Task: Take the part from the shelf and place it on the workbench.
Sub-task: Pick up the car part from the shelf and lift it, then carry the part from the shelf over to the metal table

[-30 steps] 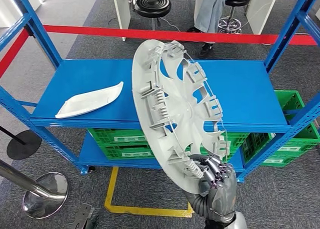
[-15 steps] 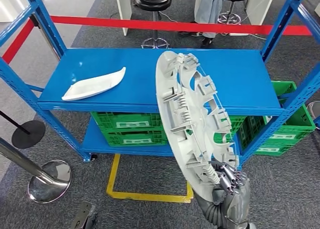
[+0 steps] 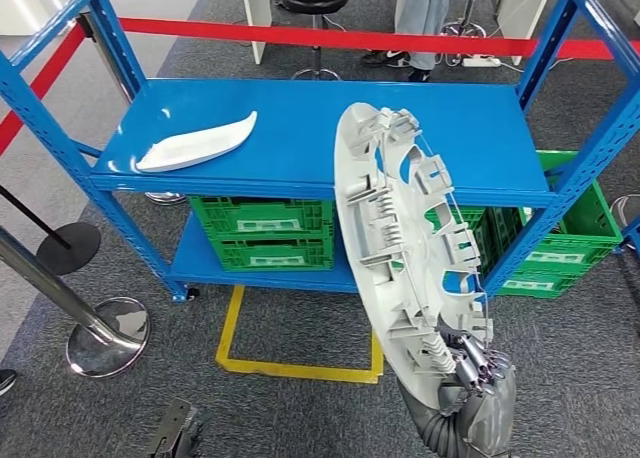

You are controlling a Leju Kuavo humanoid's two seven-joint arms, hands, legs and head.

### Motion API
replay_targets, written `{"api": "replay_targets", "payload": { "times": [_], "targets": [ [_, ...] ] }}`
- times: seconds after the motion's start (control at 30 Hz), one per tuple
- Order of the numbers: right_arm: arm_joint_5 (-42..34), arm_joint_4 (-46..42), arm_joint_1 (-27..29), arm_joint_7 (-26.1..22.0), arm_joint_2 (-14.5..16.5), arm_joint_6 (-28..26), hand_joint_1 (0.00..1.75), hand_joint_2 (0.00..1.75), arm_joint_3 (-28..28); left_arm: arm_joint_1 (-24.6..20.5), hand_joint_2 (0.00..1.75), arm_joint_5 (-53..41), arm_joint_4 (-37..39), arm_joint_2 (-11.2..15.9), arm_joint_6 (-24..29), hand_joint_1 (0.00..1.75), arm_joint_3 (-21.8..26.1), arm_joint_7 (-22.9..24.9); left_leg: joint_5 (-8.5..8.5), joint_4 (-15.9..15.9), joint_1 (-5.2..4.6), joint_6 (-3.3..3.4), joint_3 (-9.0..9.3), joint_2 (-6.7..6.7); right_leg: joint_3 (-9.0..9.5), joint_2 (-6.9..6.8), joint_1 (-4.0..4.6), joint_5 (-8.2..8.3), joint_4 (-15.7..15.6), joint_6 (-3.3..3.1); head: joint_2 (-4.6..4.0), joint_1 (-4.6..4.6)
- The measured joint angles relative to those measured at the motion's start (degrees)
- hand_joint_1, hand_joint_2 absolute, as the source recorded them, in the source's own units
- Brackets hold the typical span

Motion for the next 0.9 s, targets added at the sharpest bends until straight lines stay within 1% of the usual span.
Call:
{"api": "replay_targets", "payload": {
  "times": [0.03, 0.07, 0.1, 0.13, 0.17, 0.2, 0.23, 0.27, 0.3, 0.33, 0.37, 0.4, 0.43, 0.47, 0.5, 0.53, 0.57, 0.6, 0.63, 0.67, 0.7, 0.73, 0.77, 0.8, 0.83, 0.87, 0.9],
  "targets": [
    [-0.1, -0.1, 0.1, -0.1, 0.0, 0.0, 1.75, 1.75, 0.0, 0.0, 1.75, -0.1, 0.0, 0.0, 0.0, 0.00, 0.0, 0.1, 0.39, -0.5, -0.09, 0.12, -0.28, -0.01, -0.18, -0.08, -0.10, 0.50, -0.1, 0.33, 0.00, 0.01],
    [-0.2, -0.2, 0.3, -0.1, 0.0, 0.0, 1.75, 1.75, -0.1, 0.0, 1.75, -0.2, 0.0, 0.0, 0.0, 0.00, 0.0, 0.2, 1.05, -0.8, -0.07, 0.31, -0.68, 0.05, -0.52, 0.02, -0.17, 0.29, 0.1, 0.60, 0.00, -0.01],
    [-0.3, -0.3, 0.5, -0.2, 0.0, 0.0, 1.75, 1.75, -0.2, 0.1, 1.75, -0.3, 0.0, -0.1, 0.0, 0.00, 0.0, 0.3, 1.81, -1.1, 0.05, 0.57, -1.24, 0.12, -1.11, 0.27, -0.18, -0.91, 1.0, 0.84, 0.00, 0.04],
    [-0.3, -0.4, 0.7, -0.2, 0.0, 0.0, 1.75, 1.75, -0.3, 0.1, 1.75, -0.4, 0.0, -0.1, 0.0, 0.00, 0.0, 0.4, 2.63, -1.4, 0.20, 0.75, -1.95, 0.19, -1.91, 0.58, -0.19, -3.16, 2.8, 1.05, 0.00, 0.14],
    [-0.3, -0.5, 0.8, -0.3, 0.0, 0.0, 1.75, 1.75, -0.5, 0.1, 1.75, -0.5, 0.0, 0.0, 0.0, 0.00, 0.0, 0.4, 3.36, -1.4, 0.30, 0.88, -2.73, 0.25, -2.89, 0.88, -0.28, -6.18, 5.7, 1.22, 0.00, 0.22],
    [-0.3, -0.5, 0.9, -0.4, 0.0, 0.0, 1.75, 1.75, -0.7, 0.1, 1.75, -0.6, 0.0, 0.0, 0.0, 0.00, 0.0, 0.5, 4.07, -1.3, 0.32, 0.97, -3.71, 0.24, -3.79, 1.06, -0.32, -8.95, 9.4, 1.42, 0.00, 0.33],
    [-0.3, -0.6, 1.0, -0.4, 0.0, 0.0, 1.75, 1.75, -0.8, 0.1, 1.75, -0.7, 0.0, 0.0, 0.0, 0.00, 0.0, 0.5, 4.78, -1.2, 0.33, 0.93, -4.68, 0.25, -4.34, 1.11, -0.38, -10.62, 12.9, 1.61, 0.00, 0.40],
    [-0.3, -0.7, 1.2, -0.4, 0.0, 0.0, 1.75, 1.75, -0.9, 0.1, 1.75, -0.7, 0.0, -0.1, -0.1, 0.00, 0.0, 0.5, 5.49, -1.1, 0.36, 0.84, -5.70, 0.26, -4.33, 1.12, -0.43, -10.81, 15.5, 1.79, 0.00, 0.41],
    [-0.2, -0.8, 1.4, -0.4, 0.0, 0.0, 1.75, 1.75, -1.1, 0.1, 1.75, -0.8, 0.0, -0.1, -0.1, 0.00, 0.0, 0.6, 6.14, -0.8, 0.42, 0.70, -6.81, 0.27, -3.51, 1.11, -0.48, -9.68, 16.3, 1.95, 0.00, 0.43],
    [-0.2, -0.9, 1.5, -0.4, 0.0, 0.0, 1.75, 1.75, -1.2, 0.1, 1.75, -0.9, 0.0, -0.1, -0.2, 0.00, 0.0, 0.6, 6.72, -0.4, 0.51, 0.51, -7.91, 0.27, -1.75, 1.11, -0.57, -7.85, 15.0, 2.07, 0.00, 0.42],
    [-0.2, -1.0, 1.6, -0.4, 0.0, 0.0, 1.75, 1.75, -1.3, 0.1, 1.75, -0.9, 0.0, -0.1, -0.2, 0.00, 0.0, 0.6, 7.22, 0.1, 0.59, 0.27, -8.93, 0.25, 0.92, 1.13, -0.71, -6.33, 11.8, 2.23, 0.00, 0.42],
    [-0.2, -1.1, 1.7, -0.4, 0.0, 0.0, 1.75, 1.75, -1.3, 0.1, 1.75, -0.9, 0.0, -0.1, -0.2, 0.00, -0.1, 0.7, 7.62, 0.7, 0.58, 0.00, -9.90, 0.18, 4.32, 1.24, -0.83, -6.08, 7.4, 2.43, 0.00, 0.45],
    [-0.2, -1.2, 1.7, -0.4, 0.0, 0.0, 1.75, 1.75, -1.4, 0.1, 1.75, -1.0, 0.0, -0.1, -0.2, 0.00, -0.1, 0.7, 8.01, 1.3, 0.53, -0.30, -10.65, 0.11, 7.19, 1.41, -0.87, -6.70, 3.4, 2.24, 0.01, 0.44],
    [-0.2, -1.3, 1.8, -0.4, 0.0, 0.0, 1.75, 1.75, -1.4, 0.1, 1.75, -1.1, 0.0, 0.0, -0.2, 0.00, -0.1, 0.8, 8.40, 1.9, 0.47, -0.56, -11.13, 0.04, 9.00, 1.52, -0.87, -7.65, 0.4, 2.00, 0.01, 0.48],
    [-0.2, -1.5, 1.9, -0.4, 0.0, 0.0, 1.75, 1.75, -1.4, 0.1, 1.75, -1.1, 0.0, 0.0, -0.1, 0.00, -0.1, 0.9, 8.81, 2.2, 0.41, -0.79, -11.48, -0.02, 9.78, 1.63, -0.75, -8.45, -1.2, 1.60, 0.01, 0.51],
    [-0.2, -1.6, 2.1, -0.4, 0.0, 0.0, 1.75, 1.75, -1.5, 0.1, 1.75, -1.2, 0.0, 0.0, -0.1, 0.00, -0.1, 1.0, 9.27, 2.4, 0.43, -1.00, -11.64, -0.07, 9.39, 1.55, -0.67, -8.42, -1.3, 0.93, 0.01, 0.53],
    [-0.2, -1.8, 2.2, -0.4, 0.0, 0.0, 1.75, 1.75, -1.5, 0.1, 1.75, -1.2, 0.0, 0.1, -0.1, 0.00, -0.1, 1.0, 9.19, 2.5, 0.54, -1.23, -11.84, -0.10, 8.83, 1.35, -0.67, -8.03, -1.3, 0.47, 0.01, 0.58],
    [-0.2, -1.9, 2.3, -0.4, 0.1, 0.0, 1.75, 1.75, -1.5, 0.2, 1.75, -1.3, 0.0, 0.1, -0.1, 0.00, -0.1, 1.1, 8.00, 3.2, 0.66, -1.56, -12.16, -0.11, 8.37, 1.18, -0.67, -7.53, -1.2, -0.11, 0.01, 0.51],
    [-0.2, -2.0, 2.4, -0.4, 0.1, -0.1, 1.75, 1.75, -1.6, 0.3, 1.75, -1.4, 0.0, 0.2, -0.2, 0.00, -0.1, 1.1, 5.66, 5.1, 0.80, -1.93, -12.69, -0.11, 7.75, 0.99, -0.70, -6.90, -1.2, -0.61, 0.00, 0.44],
    [-0.2, -2.2, 2.5, -0.4, 0.1, -0.1, 1.75, 1.75, -1.7, 0.3, 1.75, -1.5, 0.0, 0.2, -0.2, 0.00, -0.1, 1.2, 2.50, 8.0, 0.99, -2.31, -13.38, -0.08, 7.11, 0.86, -0.68, -6.24, -1.2, -0.95, 0.00, 0.35],
    [-0.2, -2.3, 2.6, -0.4, 0.2, -0.1, 1.75, 1.75, -1.7, 0.4, 1.75, -1.6, 0.0, 0.2, -0.2, 0.00, -0.1, 1.2, -0.70, 11.8, 1.16, -2.61, -14.11, -0.04, 6.42, 0.77, -0.57, -5.52, -1.2, -1.14, 0.00, 0.26],
    [-0.2, -2.3, 2.7, -0.4, 0.2, -0.1, 1.75, 1.75, -1.8, 0.3, 1.75, -1.6, 0.0, 0.1, -0.2, 0.00, -0.1, 1.2, -2.93, 15.5, 1.31, -2.78, -14.65, -0.03, 5.69, 0.69, -0.45, -4.80, -1.1, -1.19, 0.00, 0.25],
    [-0.2, -2.4, 2.8, -0.3, 0.2, -0.1, 1.75, 1.75, -1.8, 0.3, 1.75, -1.7, 0.0, 0.1, -0.2, 0.00, -0.2, 1.2, -3.74, 18.2, 1.42, -2.81, -14.67, -0.03, 4.92, 0.61, -0.30, -4.11, -1.1, -1.21, 0.00, 0.26],
    [-0.2, -2.4, 2.8, -0.3, 0.2, -0.1, 1.75, 1.75, -1.9, 0.4, 1.75, -1.7, 0.0, 0.1, -0.2, 0.00, -0.2, 1.2, -3.35, 19.2, 1.47, -2.69, -13.88, -0.03, 4.05, 0.55, -0.14, -3.42, -1.0, -1.23, 0.00, 0.25],
    [-0.2, -2.4, 2.9, -0.3, 0.2, -0.1, 1.75, 1.75, -1.9, 0.4, 1.75, -1.7, 0.0, 0.1, -0.2, 0.00, -0.2, 1.2, -2.04, 17.9, 1.42, -2.42, -12.10, -0.03, 3.14, 0.50, 0.02, -2.79, -0.9, -1.22, 0.00, 0.26],
    [-0.2, -2.5, 2.9, -0.3, 0.2, -0.1, 1.75, 1.75, -1.9, 0.3, 1.75, -1.7, 0.0, 0.1, -0.2, 0.00, -0.2, 1.2, -0.56, 14.6, 1.27, -1.97, -9.35, -0.03, 2.32, 0.47, 0.14, -2.19, -0.8, -1.19, 0.00, 0.27],
    [-0.2, -2.6, 3.0, -0.2, 0.2, -0.1, 1.75, 1.75, -1.9, 0.3, 1.75, -1.7, 0.0, 0.2, -0.2, 0.00, -0.2, 1.2, 0.32, 10.1, 1.00, -1.43, -5.95, -0.03, 1.68, 0.46, 0.23, -1.66, -0.7, -1.09, 0.00, 0.27]
  ]
}}
